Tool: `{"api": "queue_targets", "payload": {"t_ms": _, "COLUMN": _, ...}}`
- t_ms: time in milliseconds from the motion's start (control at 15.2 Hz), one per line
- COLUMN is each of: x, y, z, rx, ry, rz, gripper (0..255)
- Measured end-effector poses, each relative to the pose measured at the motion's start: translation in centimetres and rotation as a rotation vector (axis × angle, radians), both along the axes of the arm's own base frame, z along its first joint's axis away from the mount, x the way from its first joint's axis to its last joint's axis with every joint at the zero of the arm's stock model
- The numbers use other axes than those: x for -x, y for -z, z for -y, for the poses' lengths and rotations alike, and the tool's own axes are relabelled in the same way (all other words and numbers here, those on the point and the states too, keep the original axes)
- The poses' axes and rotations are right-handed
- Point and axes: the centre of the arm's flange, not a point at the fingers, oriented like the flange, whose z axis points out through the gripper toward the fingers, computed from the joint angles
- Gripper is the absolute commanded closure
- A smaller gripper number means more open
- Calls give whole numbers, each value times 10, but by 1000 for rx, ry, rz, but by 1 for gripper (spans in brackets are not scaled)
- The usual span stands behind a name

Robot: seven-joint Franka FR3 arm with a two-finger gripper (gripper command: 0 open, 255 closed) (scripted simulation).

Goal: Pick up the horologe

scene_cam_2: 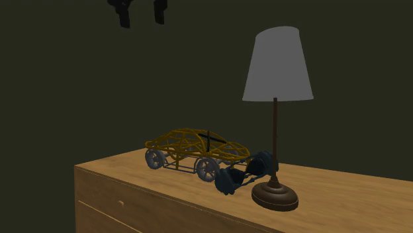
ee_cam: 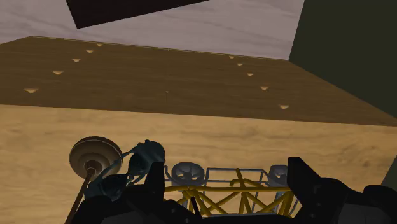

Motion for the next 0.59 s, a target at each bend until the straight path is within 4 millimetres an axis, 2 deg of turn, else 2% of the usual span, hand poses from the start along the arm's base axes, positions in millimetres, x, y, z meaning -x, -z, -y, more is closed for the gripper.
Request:
{"api": "queue_targets", "payload": {"t_ms": 66, "x": 0, "y": 0, "z": 0, "rx": 0, "ry": 0, "rz": 0, "gripper": 0}}
{"api": "queue_targets", "payload": {"t_ms": 264, "x": -19, "y": 17, "z": 0, "rx": 4, "ry": 55, "rz": -6, "gripper": 0}}
{"api": "queue_targets", "payload": {"t_ms": 594, "x": -70, "y": 60, "z": 6, "rx": 13, "ry": 186, "rz": -17, "gripper": 0}}
